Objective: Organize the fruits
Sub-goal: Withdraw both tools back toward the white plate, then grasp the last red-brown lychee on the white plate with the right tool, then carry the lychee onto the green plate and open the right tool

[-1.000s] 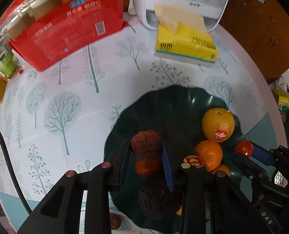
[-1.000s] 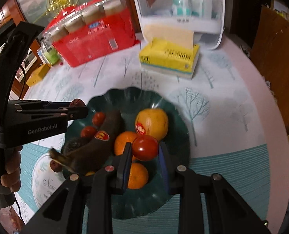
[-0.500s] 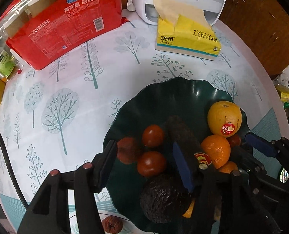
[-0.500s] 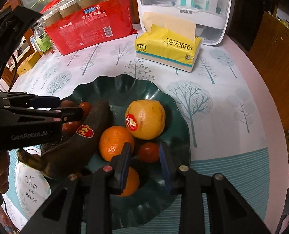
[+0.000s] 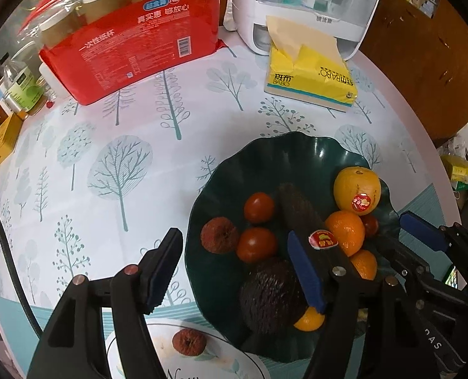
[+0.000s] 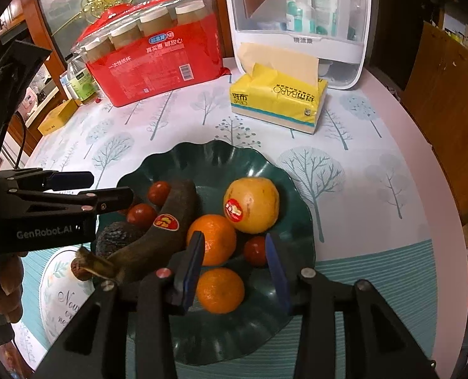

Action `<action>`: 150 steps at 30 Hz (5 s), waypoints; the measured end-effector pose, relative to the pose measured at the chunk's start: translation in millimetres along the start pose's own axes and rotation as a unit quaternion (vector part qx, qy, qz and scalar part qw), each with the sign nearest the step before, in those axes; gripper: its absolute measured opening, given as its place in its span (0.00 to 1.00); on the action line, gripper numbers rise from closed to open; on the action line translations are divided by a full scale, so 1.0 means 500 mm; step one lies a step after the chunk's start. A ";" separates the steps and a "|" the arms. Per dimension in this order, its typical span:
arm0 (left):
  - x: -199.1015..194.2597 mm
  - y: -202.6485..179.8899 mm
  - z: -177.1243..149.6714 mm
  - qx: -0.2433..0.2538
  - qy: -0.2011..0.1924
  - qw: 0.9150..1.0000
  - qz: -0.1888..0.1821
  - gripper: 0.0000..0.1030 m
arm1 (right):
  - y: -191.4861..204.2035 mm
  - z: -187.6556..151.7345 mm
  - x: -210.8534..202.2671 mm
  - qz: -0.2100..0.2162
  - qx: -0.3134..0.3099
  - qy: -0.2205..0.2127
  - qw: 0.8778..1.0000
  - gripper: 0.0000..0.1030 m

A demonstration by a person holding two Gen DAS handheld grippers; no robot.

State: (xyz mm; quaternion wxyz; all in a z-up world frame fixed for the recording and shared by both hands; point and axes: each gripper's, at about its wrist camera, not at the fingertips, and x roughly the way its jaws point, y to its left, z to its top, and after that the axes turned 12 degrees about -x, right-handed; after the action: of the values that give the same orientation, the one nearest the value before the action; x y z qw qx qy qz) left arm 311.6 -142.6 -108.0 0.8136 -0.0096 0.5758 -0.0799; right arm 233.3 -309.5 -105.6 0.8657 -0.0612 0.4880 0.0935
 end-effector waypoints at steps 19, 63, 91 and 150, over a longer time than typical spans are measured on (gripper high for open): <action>-0.125 0.034 -0.089 -0.013 -0.020 0.999 -0.024 0.78 | 0.025 -0.031 -0.089 -0.008 0.030 -0.014 0.999 0.39; -0.167 0.381 -0.234 -0.048 -0.071 0.996 0.010 0.82 | 0.389 -0.056 -0.057 0.045 0.059 -0.020 0.997 0.39; -0.043 0.422 -0.224 -0.100 -0.049 0.994 0.014 0.82 | 0.415 -0.066 0.106 -0.005 0.068 -0.013 0.998 0.39; -0.175 0.021 0.051 -0.055 -0.112 0.992 0.019 0.99 | 0.008 0.174 -0.121 0.004 -0.046 -0.057 0.997 0.30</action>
State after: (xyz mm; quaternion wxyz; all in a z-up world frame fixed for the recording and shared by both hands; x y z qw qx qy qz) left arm 308.3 -121.7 -19.0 0.8728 -0.0522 0.4843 -0.0313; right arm 274.2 -294.6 -8.8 0.8880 -0.0936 0.4330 0.1232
